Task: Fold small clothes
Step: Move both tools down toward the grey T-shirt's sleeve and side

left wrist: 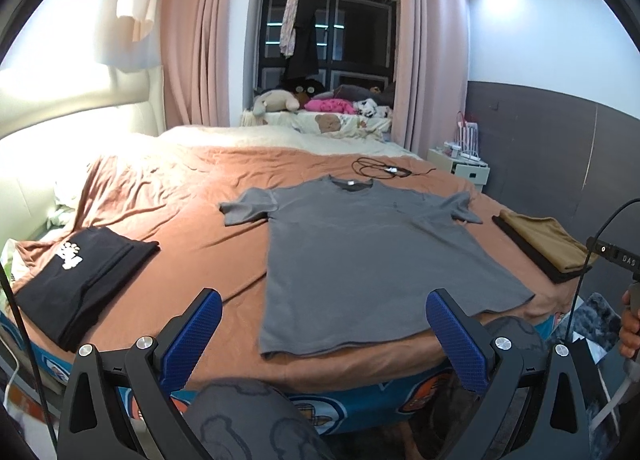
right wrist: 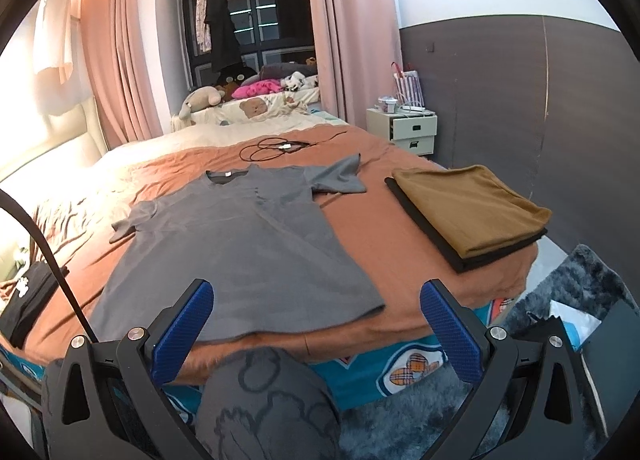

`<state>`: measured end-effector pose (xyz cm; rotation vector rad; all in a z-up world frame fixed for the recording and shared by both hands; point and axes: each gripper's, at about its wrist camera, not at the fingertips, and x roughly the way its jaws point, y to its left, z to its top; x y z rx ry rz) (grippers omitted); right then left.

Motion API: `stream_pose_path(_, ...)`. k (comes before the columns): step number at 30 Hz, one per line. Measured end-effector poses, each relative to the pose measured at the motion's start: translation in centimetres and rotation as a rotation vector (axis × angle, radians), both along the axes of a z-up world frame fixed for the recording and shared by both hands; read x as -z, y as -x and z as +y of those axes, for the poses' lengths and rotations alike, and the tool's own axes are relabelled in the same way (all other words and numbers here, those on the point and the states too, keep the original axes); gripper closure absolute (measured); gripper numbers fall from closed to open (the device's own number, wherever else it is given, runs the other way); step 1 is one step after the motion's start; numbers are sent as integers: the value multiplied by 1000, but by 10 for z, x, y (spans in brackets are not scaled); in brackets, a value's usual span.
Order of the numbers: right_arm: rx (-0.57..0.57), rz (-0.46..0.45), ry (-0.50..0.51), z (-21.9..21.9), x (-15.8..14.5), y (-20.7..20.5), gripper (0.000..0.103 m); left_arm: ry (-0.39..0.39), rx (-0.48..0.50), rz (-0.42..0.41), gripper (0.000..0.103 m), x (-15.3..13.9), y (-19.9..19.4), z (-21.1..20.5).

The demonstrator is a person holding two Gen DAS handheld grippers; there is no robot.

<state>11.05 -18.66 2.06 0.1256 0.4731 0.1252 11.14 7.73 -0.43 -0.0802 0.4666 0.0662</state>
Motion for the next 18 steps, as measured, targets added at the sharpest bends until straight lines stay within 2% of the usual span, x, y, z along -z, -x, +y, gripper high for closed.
stream_pose_path(10,-20,38,16,28,-9,-72,0,-3,-28,34,0,-2,-58,45)
stream_pose_path(18,-101,11,32,59,-21,-120,0,22,-51,57,0,-12,-117,88)
